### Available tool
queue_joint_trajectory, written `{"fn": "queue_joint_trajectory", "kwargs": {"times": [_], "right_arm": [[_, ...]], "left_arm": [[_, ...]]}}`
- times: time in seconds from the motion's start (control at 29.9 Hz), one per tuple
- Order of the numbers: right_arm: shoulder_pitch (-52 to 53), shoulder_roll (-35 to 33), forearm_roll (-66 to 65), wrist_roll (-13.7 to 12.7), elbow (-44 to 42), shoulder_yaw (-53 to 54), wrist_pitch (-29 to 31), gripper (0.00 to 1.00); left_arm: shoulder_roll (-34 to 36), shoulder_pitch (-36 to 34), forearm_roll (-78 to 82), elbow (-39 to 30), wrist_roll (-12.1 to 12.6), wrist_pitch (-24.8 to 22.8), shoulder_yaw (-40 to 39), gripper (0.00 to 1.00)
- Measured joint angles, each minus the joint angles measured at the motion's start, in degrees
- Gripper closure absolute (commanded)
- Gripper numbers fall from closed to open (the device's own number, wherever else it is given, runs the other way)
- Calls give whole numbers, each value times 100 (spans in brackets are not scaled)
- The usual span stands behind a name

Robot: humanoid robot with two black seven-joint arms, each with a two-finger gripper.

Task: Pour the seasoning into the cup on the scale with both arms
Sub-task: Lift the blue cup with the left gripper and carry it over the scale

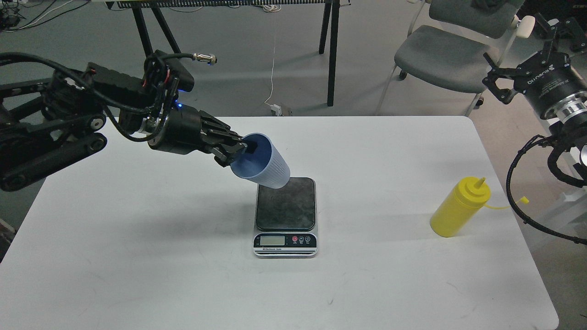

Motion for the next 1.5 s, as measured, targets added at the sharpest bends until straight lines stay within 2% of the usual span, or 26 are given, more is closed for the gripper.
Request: {"fn": "queue_joint_trajectory", "kwargs": {"times": [0.23,0.64,0.97,1.5], "right_arm": [[-8,36,0,0,-1,-19,0,0],[-53,109,0,4,-2,-13,0,0],[-105,111,0,4,-1,-21,0,0],[-107,186,0,5,8,-29,0,0]], "left_arm": [[-675,8,217,249,0,0,16,97],[-1961,13,312,1614,0,1,75,96],[-2397,13,458,2328,0,1,558,96],[-2439,138,458,2440,0,1,554,95]]}}
